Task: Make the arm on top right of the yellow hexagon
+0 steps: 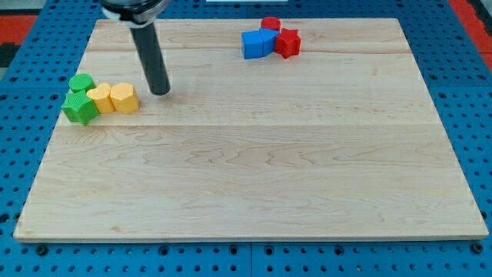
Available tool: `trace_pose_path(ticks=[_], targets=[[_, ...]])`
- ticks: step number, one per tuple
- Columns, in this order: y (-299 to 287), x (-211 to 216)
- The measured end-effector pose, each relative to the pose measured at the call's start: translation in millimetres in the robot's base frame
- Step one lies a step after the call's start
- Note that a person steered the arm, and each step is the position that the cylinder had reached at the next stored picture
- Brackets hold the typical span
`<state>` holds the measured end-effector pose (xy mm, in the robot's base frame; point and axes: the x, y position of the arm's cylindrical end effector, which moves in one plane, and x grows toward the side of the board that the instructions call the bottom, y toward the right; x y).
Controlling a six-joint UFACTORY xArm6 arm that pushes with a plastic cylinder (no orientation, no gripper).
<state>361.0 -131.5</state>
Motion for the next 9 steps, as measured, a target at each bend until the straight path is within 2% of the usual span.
trace_pose_path(ticks=[3,9], targets=[[2,-25],[2,-30]])
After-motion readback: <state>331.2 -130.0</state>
